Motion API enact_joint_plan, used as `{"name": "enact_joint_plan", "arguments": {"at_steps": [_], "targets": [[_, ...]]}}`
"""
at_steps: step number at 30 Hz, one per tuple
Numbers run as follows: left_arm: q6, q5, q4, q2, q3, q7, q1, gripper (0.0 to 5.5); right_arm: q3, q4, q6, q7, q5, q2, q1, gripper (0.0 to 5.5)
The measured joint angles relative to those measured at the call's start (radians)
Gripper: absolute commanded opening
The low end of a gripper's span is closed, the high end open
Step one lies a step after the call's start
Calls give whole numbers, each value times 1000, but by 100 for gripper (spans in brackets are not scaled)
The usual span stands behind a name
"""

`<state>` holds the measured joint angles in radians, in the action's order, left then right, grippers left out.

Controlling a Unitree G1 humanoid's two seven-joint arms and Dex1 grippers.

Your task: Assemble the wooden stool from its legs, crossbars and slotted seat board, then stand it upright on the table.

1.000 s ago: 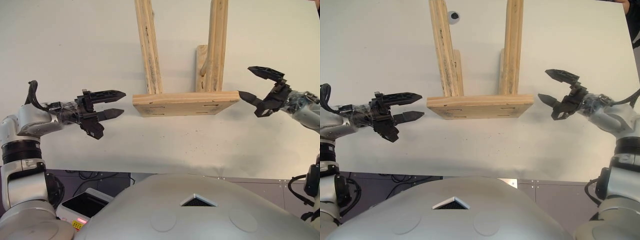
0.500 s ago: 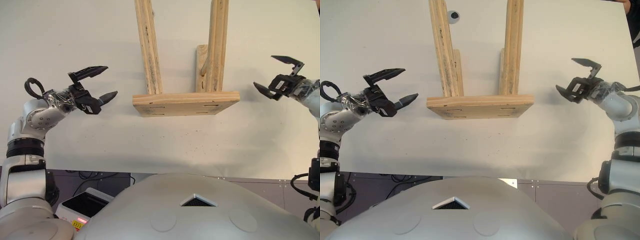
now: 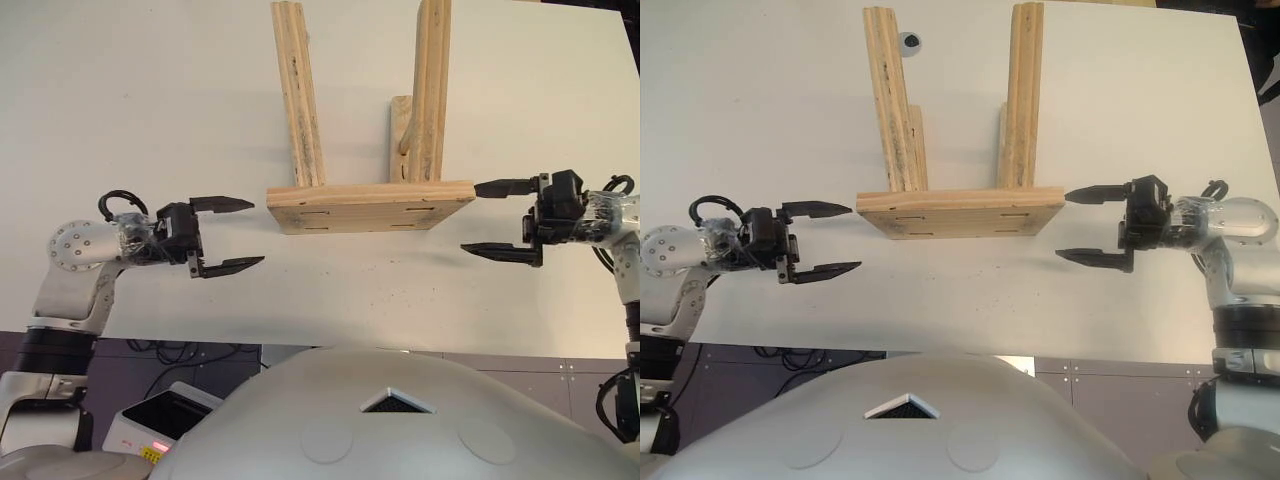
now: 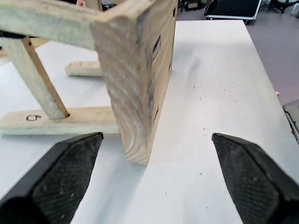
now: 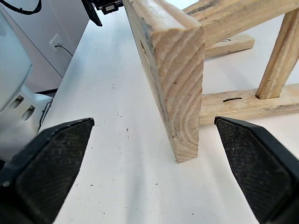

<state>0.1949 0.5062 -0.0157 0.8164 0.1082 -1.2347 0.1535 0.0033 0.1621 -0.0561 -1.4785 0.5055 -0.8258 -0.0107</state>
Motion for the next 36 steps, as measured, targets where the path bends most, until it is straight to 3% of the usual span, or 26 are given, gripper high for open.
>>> {"name": "enact_joint_plan", "arguments": {"at_steps": [2, 8, 19, 24, 27, 30, 34, 36], "targets": [[-3, -35, -6, -41, 11, 14, -14, 431, 11, 20, 13, 23, -29, 42, -20, 476], [9, -112, -97, -164, 48, 33, -109, 323, 61, 90, 84, 42, -99, 114, -74, 359], [134, -224, -315, -228, 84, -32, -218, 141, 89, 240, 193, 43, -166, 169, -117, 155], [188, -242, -380, -235, 84, -64, -251, 139, 86, 259, 221, 41, -180, 188, -123, 152], [39, -199, -287, -224, 74, -61, -216, 138, 74, 225, 195, 42, -174, 183, -101, 152], [-227, -54, -36, -137, 38, -46, -92, 138, 35, 27, 3, 43, -67, 138, 18, 152], [-566, 379, 307, 25, -82, 88, 65, 138, -117, -287, -373, 112, 288, 3, 167, 152], [-623, 590, 370, 82, -108, 180, 88, 138, -154, -323, -492, 165, 473, -64, 176, 152]]}}
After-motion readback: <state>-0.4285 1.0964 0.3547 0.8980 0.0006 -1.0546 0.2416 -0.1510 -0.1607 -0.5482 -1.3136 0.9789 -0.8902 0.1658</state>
